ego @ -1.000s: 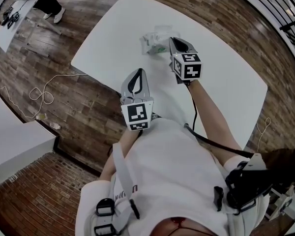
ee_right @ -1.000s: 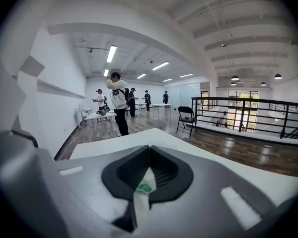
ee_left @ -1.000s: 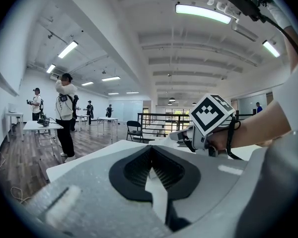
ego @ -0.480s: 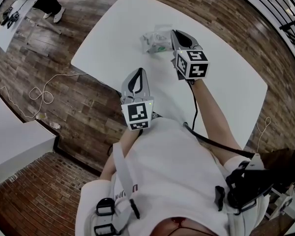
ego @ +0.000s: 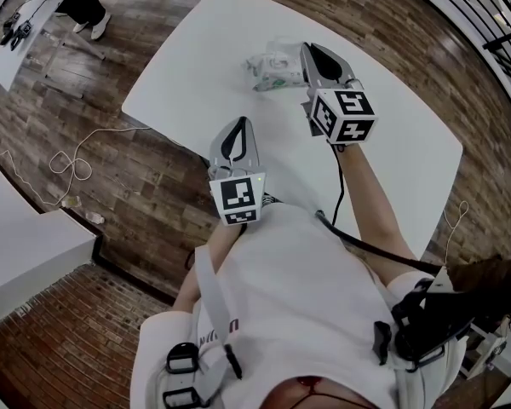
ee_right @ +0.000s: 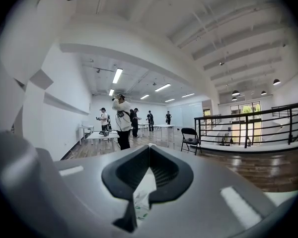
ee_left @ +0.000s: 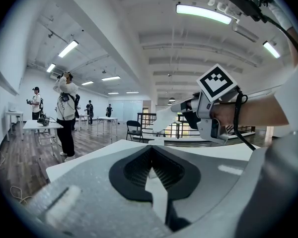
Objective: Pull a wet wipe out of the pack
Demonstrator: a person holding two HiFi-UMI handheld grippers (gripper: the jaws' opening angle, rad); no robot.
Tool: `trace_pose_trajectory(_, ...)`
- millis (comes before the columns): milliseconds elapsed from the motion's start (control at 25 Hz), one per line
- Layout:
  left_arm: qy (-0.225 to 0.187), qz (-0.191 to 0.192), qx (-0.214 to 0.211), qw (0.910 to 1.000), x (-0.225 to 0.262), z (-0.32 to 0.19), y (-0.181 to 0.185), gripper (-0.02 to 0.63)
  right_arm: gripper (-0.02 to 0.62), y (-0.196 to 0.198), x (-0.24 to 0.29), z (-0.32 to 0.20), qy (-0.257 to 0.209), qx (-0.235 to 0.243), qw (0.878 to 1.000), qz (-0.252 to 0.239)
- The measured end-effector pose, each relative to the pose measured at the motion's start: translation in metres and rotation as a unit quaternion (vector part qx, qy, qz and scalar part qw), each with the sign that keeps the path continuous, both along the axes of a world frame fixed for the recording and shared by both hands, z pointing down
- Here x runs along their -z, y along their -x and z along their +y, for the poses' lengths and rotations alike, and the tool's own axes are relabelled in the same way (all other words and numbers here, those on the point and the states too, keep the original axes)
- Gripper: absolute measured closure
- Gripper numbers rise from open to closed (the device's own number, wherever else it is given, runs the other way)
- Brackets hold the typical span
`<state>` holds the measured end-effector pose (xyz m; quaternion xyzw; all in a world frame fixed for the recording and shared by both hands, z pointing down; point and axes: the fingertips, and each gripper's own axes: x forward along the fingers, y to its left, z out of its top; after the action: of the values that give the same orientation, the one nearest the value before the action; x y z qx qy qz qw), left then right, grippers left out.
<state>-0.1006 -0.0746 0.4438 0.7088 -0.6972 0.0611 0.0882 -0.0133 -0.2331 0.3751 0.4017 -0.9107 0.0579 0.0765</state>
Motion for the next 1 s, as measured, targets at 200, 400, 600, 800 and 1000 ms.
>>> trace_pose_trajectory(200,-0.002,-0.002,-0.006,1.0000,0.001,0.000,-0.001,0.603,0.588,-0.004,0.007,0.003,-0.012,-0.004,1.000,0.005)
trace_pose_trajectory(400,-0.001,-0.003,-0.016,0.9999,0.001,-0.003,-0.004,0.603,0.588,-0.018,0.010,0.002,-0.014,-0.021,1.000,0.003)
trace_pose_trajectory(600,0.000,-0.003,-0.025,0.9997,0.002,-0.003,-0.006,0.603,0.588,-0.048,0.011,0.002,-0.001,-0.061,0.998,-0.015)
trace_pose_trajectory(800,0.001,-0.002,-0.042,0.9991,0.001,-0.008,-0.015,0.603,0.588,-0.098,-0.002,0.000,0.020,-0.125,0.992,-0.024)
trace_pose_trajectory(1000,0.004,0.001,-0.062,0.9980,-0.002,-0.017,-0.029,0.603,0.588,-0.143,-0.018,0.006,0.033,-0.174,0.984,-0.012)
